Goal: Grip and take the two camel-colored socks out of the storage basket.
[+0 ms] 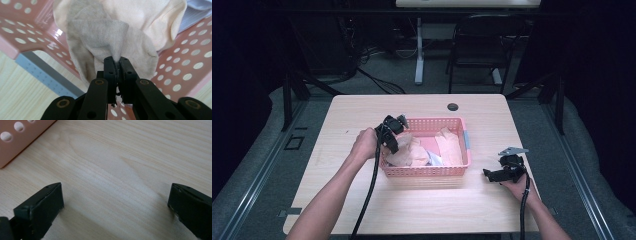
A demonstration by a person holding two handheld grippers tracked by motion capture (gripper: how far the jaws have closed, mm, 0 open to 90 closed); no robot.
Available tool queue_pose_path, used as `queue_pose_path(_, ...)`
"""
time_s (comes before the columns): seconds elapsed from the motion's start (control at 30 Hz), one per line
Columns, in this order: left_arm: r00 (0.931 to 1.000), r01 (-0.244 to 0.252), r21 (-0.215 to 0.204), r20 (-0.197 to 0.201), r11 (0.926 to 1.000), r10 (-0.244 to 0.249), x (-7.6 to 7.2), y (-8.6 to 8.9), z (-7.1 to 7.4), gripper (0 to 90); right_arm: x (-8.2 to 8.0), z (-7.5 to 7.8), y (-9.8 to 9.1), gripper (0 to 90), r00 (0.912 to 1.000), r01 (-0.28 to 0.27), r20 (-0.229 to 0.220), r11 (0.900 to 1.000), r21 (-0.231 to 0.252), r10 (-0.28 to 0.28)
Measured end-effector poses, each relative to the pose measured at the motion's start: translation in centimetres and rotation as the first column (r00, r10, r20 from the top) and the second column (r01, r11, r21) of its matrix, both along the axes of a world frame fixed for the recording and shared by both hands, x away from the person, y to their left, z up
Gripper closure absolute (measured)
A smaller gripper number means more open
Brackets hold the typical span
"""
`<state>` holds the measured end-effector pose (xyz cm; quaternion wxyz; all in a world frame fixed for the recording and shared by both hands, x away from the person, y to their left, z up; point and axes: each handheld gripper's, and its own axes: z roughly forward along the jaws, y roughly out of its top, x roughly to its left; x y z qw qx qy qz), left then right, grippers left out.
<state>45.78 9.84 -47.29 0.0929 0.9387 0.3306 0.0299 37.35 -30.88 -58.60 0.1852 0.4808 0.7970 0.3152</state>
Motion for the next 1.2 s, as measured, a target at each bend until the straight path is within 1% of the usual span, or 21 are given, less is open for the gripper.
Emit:
queue_pose_path(0.1, 0.9999, 0.016, 0.005, 0.002, 0.9999, -0.016, 0.0, 0.0, 0.8, 85.4, 0.0, 0.0, 0.0, 0.0, 1.0000, 0.002, 0.001, 1.0000, 0.000, -0.002)
queue_pose_path(0.13, 0.9999, 0.016, 0.005, 0.002, 0.9999, -0.016, 0.0, 0.0, 0.8, 85.4, 0.0, 0.0, 0.0, 0.0, 1.0000, 0.002, 0.001, 1.0000, 0.000, -0.002)
queue_pose_path(0.27, 0.9996, 0.025, 0.013, 0.014, 0.9996, -0.025, 0.0, 0.0, 1.8, 85.3, 0.0, 0.0, 0.0, 0.0, 1.0000, 0.002, 0.001, 1.0000, 0.000, -0.002)
queue_pose_path(0.33, 0.9995, 0.026, 0.005, 0.017, 0.9996, -0.026, 0.0, 0.1, 2.1, 85.2, 0.0, 0.0, 0.0, 0.0, 1.0000, 0.002, 0.001, 1.0000, 0.000, -0.002)
queue_pose_path(0.43, 0.9994, 0.029, 0.010, 0.020, 0.9995, -0.029, 0.0, 0.0, 2.4, 85.1, 0.0, 0.0, 0.0, 0.0, 1.0000, 0.002, 0.001, 1.0000, 0.000, -0.002)
queue_pose_path(0.53, 0.9991, 0.037, 0.024, 0.018, 0.9990, -0.038, 0.1, 0.0, 2.8, 85.5, 0.0, 0.0, 0.0, 0.0, 1.0000, 0.003, 0.002, 1.0000, 0.000, -0.003)
queue_pose_path(0.63, 0.9987, 0.050, 0.025, 0.008, 0.9984, -0.050, 0.2, -0.3, 3.4, 85.5, 0.0, 0.0, 0.0, 0.0, 1.0000, 0.002, 0.001, 1.0000, 0.000, -0.002)
queue_pose_path(0.67, 0.9987, 0.050, 0.025, 0.008, 0.9984, -0.050, 0.2, -0.3, 3.4, 85.5, 0.0, 0.0, 0.0, 0.0, 1.0000, 0.002, 0.001, 1.0000, 0.000, -0.002)
queue_pose_path(0.7, 0.9979, 0.063, 0.029, 0.011, 0.9976, -0.063, 0.2, -0.3, 3.6, 85.5, 0.0, 0.0, 0.0, 0.0, 1.0000, 0.003, 0.002, 1.0000, 0.000, -0.003)
queue_pose_path(0.73, 0.9971, 0.075, 0.030, 0.005, 0.9967, -0.076, 0.3, -0.5, 4.1, 85.5, 0.0, 0.0, 0.0, 0.0, 1.0000, 0.003, 0.001, 1.0000, 0.000, -0.003)
queue_pose_path(0.8, 0.9966, 0.082, 0.034, 0.007, 0.9960, -0.083, 0.3, -0.6, 4.3, 85.5, 0.0, 0.0, 0.0, 0.0, 1.0000, 0.002, 0.001, 1.0000, 0.000, -0.002)
queue_pose_path(0.97, 0.9948, 0.099, 0.045, 0.020, 0.9941, -0.100, 0.4, -1.1, 5.8, 85.5, 0.0, 0.0, 0.0, 0.0, 1.0000, 0.003, 0.002, 1.0000, 0.000, -0.003)
queue_pose_path(1.07, 0.9922, 0.121, 0.064, 0.025, 0.9906, -0.122, 0.5, -1.4, 6.7, 85.5, 0.0, 0.0, 0.0, 0.0, 1.0000, 0.002, 0.000, 1.0000, -0.003, -0.002)
queue_pose_path(1.17, 0.9906, 0.134, 0.055, 0.020, 0.9894, -0.135, 0.5, -1.6, 7.6, 85.5, 0.0, 0.0, 0.0, 0.0, 1.0000, 0.002, 0.000, 1.0000, -0.004, -0.002)
queue_pose_path(1.2, 0.9902, 0.136, 0.060, 0.024, 0.9889, -0.138, 0.6, -1.6, 7.8, 85.5, 0.0, 0.0, 0.0, 0.0, 1.0000, 0.002, 0.001, 1.0000, -0.004, -0.002)
